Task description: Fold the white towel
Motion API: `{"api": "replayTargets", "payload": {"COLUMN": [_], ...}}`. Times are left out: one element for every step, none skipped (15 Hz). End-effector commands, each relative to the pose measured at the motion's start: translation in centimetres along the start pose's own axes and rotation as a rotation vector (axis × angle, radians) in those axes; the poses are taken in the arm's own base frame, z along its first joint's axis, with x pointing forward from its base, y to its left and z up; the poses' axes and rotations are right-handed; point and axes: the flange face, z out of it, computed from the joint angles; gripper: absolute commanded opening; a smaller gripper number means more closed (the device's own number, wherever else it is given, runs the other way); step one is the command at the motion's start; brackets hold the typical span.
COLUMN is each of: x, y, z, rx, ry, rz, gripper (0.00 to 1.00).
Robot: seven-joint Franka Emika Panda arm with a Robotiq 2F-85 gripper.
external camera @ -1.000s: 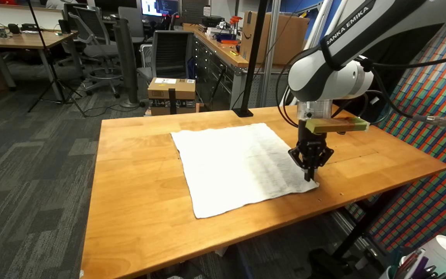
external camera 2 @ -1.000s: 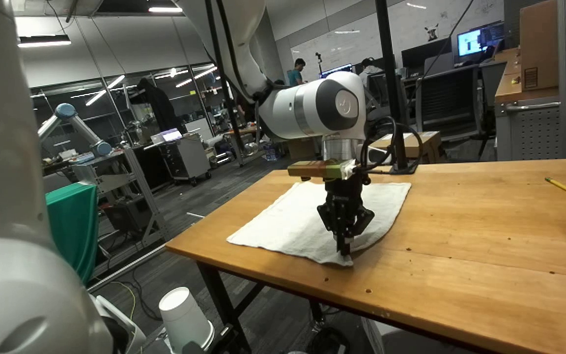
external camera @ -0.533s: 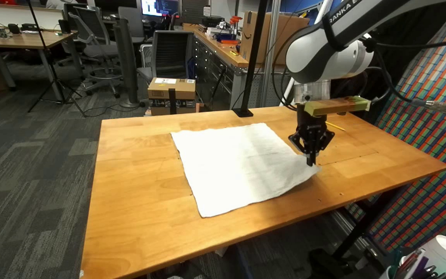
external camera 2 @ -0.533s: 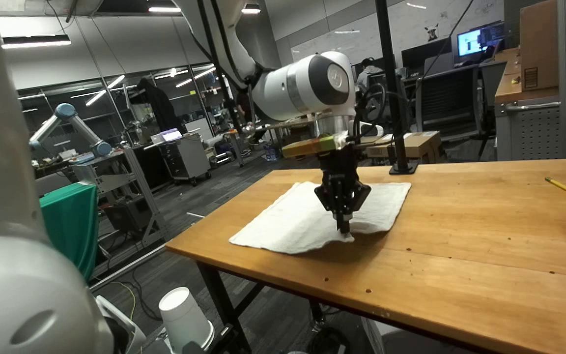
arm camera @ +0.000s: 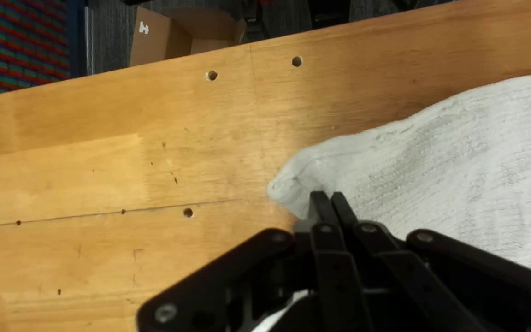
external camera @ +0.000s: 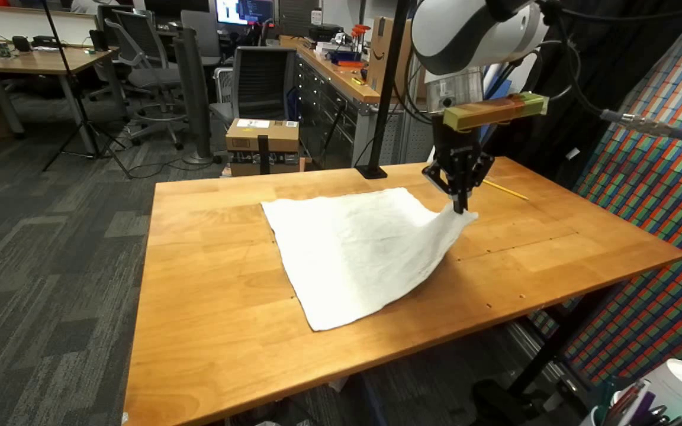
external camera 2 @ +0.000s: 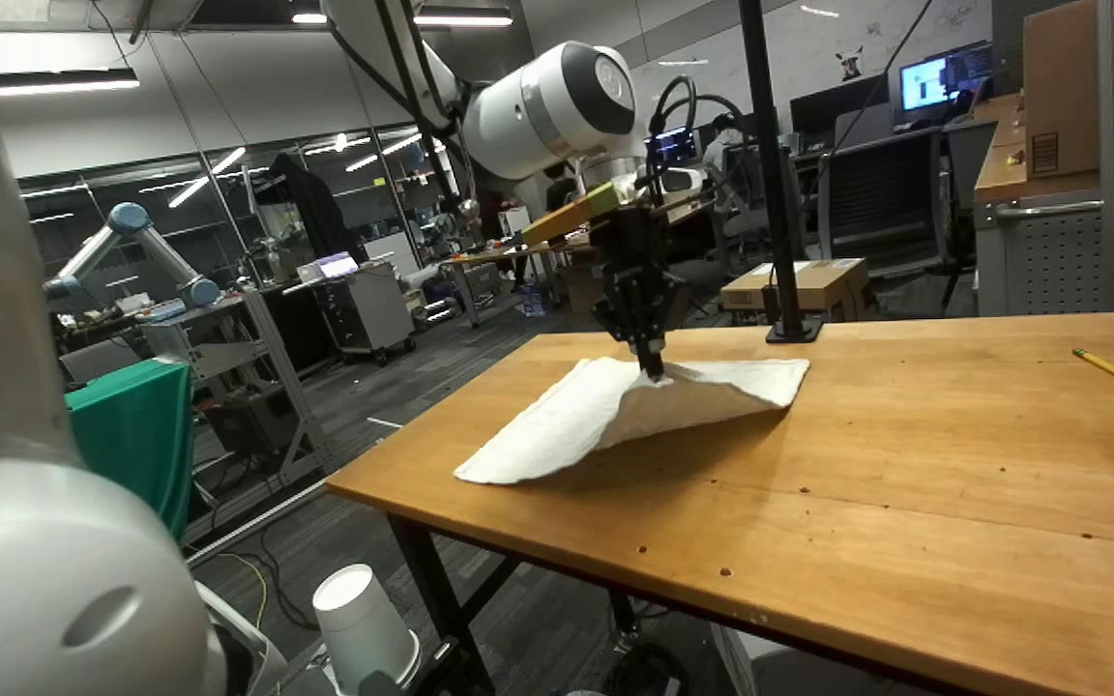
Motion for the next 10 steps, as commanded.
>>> {"api": "replayTargets", "payload": {"x": [1.1, 1.5, 1.9, 2.3, 2.8, 3.3, 3.7, 4.1, 4.5, 4.8], "y": [-2.2, -3.3, -4.3, -5.6, -6.9, -8.4, -9.6, -10.9, -12.1, -13.2], "z": [-3.8, -4.8, -5.5, -6.1, -6.7, -7.2, -7.6, -8.0, -8.1, -8.3], "rx": [-0.071, -0.089, -0.109, -0.126, -0.139, -0.151, -0.156, -0.155, -0.151, -0.151], "ry": [0.006, 0.008, 0.010, 0.009, 0.009, 0.010, 0.010, 0.008, 0.004, 0.000], "rz": [-0.024, -0.044, -0.061, -0.080, -0.099, -0.120, -0.139, -0.157, -0.174, -0.187], "gripper": [0.00, 0.00, 0.00, 0.00, 0.00, 0.00, 0.00, 0.00, 0.00, 0.00]}}
